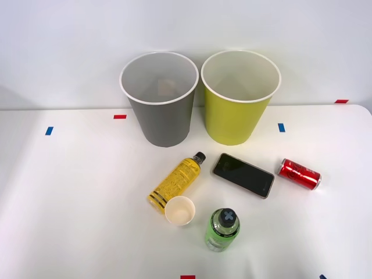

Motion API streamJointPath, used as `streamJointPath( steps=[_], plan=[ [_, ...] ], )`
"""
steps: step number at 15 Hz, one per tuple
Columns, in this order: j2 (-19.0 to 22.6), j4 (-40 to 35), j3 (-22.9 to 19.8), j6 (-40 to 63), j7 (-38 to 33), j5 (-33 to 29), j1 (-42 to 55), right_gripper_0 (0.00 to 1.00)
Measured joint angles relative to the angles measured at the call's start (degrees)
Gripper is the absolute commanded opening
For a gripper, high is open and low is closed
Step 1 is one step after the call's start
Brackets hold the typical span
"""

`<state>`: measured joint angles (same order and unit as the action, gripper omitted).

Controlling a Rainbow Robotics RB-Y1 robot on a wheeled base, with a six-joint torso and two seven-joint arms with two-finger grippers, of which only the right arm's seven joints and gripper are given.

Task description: Put cans in the gray bin, plastic bottles in the light green bin

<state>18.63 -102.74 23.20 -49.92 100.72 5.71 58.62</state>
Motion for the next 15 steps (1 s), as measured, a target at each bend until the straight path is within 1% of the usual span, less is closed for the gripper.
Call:
streamJointPath(
  steps=[15],
  plan=[
    [0.00, 0.00, 0.00, 0.00, 0.00, 0.00, 0.00, 1.00]
  ],
)
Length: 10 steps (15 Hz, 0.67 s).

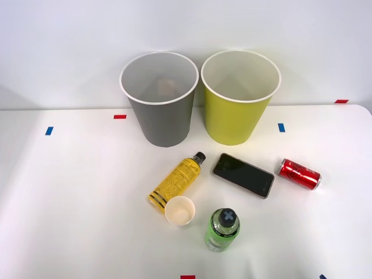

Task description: Put cans in the gray bin, plastic bottles in the light green bin

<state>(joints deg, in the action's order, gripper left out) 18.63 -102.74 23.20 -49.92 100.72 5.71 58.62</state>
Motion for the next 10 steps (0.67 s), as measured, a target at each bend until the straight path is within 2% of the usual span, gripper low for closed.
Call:
streamJointPath(
  steps=[10],
  plan=[
    [0.00, 0.00, 0.00, 0.00, 0.00, 0.00, 0.00, 1.00]
  ],
)
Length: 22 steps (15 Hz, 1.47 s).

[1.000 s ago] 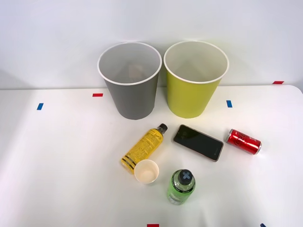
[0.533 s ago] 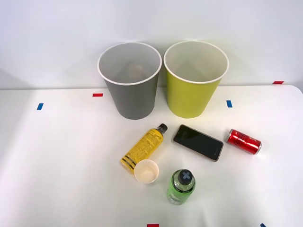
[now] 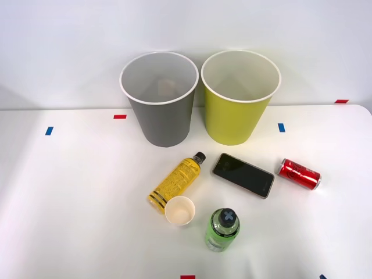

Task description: Put cans in the gray bin, plastic bottles in the light green bin

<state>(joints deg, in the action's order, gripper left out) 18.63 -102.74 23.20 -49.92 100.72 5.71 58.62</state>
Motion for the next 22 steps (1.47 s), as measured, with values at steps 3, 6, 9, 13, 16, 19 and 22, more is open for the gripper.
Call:
streamJointPath(
  steps=[3, 6, 9, 13, 16, 19, 22],
  plan=[
    [0.00, 0.00, 0.00, 0.00, 0.00, 0.00, 0.00, 1.00],
    [0.00, 0.00, 0.00, 0.00, 0.00, 0.00, 0.00, 1.00],
    [-0.12, 0.29, -0.06, 0.13, 0.00, 0.01, -0.24, 1.00],
    [-0.27, 1.94, -0.76, 0.24, 0.64, -0.19, -2.13, 1.00],
    [1.80, 0.97, -2.38, 2.67, 0.96, 0.28, -4.28, 1.00],
    [4.23, -5.60, -4.68, 14.31, 0.85, 0.69, -5.34, 1.00],
    [6.75, -16.02, -7.79, 32.27, 0.77, 1.07, -5.67, 1.00]
  ],
)
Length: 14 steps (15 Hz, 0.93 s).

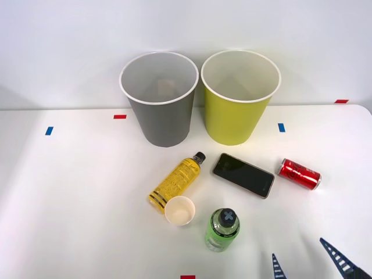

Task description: Put cans in the gray bin, plastic bottles in the light green bin

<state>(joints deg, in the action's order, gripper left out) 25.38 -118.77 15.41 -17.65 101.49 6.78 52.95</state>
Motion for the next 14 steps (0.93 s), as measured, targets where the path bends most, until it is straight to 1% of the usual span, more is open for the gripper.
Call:
streamJointPath(
  steps=[5, 7, 9, 14],
  plan=[
    [5.82, -20.66, -5.87, 35.62, -1.35, 0.91, -2.33, 1.00],
    [8.68, -26.58, -8.26, 47.34, -2.31, 1.57, -5.84, 1.00],
    [11.30, -28.82, -10.20, 55.50, -2.94, 3.37, -12.64, 1.00],
    [17.70, -29.55, -14.37, 73.67, -2.23, 14.15, -25.14, 1.00]
  ],
)
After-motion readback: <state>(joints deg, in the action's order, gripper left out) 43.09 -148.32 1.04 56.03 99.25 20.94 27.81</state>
